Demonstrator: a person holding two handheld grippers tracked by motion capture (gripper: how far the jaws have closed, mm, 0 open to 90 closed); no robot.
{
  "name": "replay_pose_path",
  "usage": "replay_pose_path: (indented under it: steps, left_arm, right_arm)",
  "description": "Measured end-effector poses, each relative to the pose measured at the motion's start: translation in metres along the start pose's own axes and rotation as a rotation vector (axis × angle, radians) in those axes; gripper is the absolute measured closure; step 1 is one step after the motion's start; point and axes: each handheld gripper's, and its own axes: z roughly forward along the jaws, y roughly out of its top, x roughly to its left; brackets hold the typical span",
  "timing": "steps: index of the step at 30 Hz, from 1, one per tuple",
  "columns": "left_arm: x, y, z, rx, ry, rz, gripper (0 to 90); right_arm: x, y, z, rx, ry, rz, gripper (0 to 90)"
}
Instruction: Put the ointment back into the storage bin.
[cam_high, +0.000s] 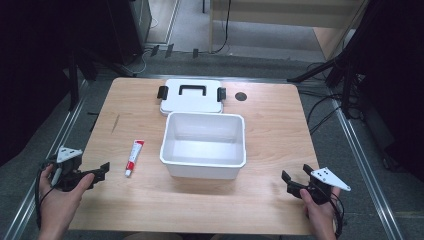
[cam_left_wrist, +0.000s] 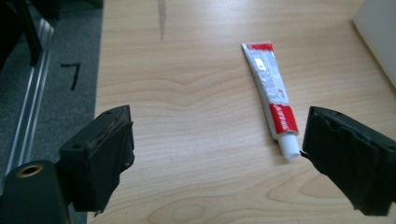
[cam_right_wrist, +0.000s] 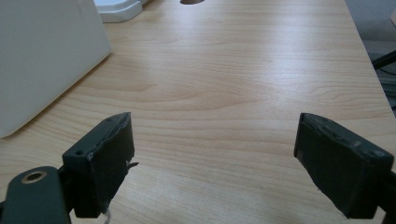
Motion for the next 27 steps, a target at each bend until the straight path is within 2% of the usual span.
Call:
replay_pose_path:
  steps: [1,2,3,4,5,6,7,11,15,18,21,23,27]
  left_arm:
    - [-0.004,0.008,0.002,0.067,0.01,0.018,14.0]
    - [-0.004,0.008,0.002,0.067,0.01,0.018,14.0]
    - [-0.007,0.013,0.003,0.113,0.02,0.025,14.0]
    - [-0.011,0.02,0.008,0.202,0.037,0.042,14.0]
    - [-0.011,0.02,0.008,0.202,0.037,0.042,14.0]
    - [-0.014,0.027,0.013,0.268,0.032,0.052,14.1]
    - [-0.014,0.027,0.013,0.268,0.032,0.052,14.3]
    - [-0.016,0.037,0.023,0.358,-0.022,0.037,14.3]
    - [-0.017,0.047,0.041,0.449,-0.028,0.039,14.9]
    - [-0.02,0.05,0.046,0.467,-0.036,0.044,15.2]
    - [-0.027,0.054,0.053,0.494,-0.02,0.066,15.2]
    - [-0.033,0.057,0.06,0.531,-0.012,0.094,15.2]
    - [-0.039,0.062,0.068,0.546,-0.013,0.085,16.3]
  right_arm:
    - [0.0,0.0,0.0,0.002,0.0,0.002,12.5]
    - [0.0,0.0,0.0,0.003,0.0,0.003,12.6]
    - [0.0,0.0,0.0,0.004,-0.001,0.003,12.6]
    - [0.0,0.0,0.0,0.006,-0.001,0.002,12.6]
    - [0.0,0.0,0.001,0.009,-0.001,0.002,12.6]
    - [0.0,0.0,0.001,0.01,-0.002,0.001,12.7]
    - [0.0,0.0,0.001,0.01,-0.002,0.001,12.7]
    - [0.0,0.0,0.001,0.016,-0.001,-0.006,12.8]
    - [0.0,0.001,0.002,0.02,0.001,-0.008,12.9]
    - [0.0,0.001,0.002,0.028,0.005,-0.01,12.9]
    - [0.001,0.001,0.002,0.034,0.006,-0.015,13.0]
    - [0.001,0.001,0.003,0.04,0.004,-0.015,13.1]
    - [0.002,0.001,0.003,0.044,0.006,-0.018,13.1]
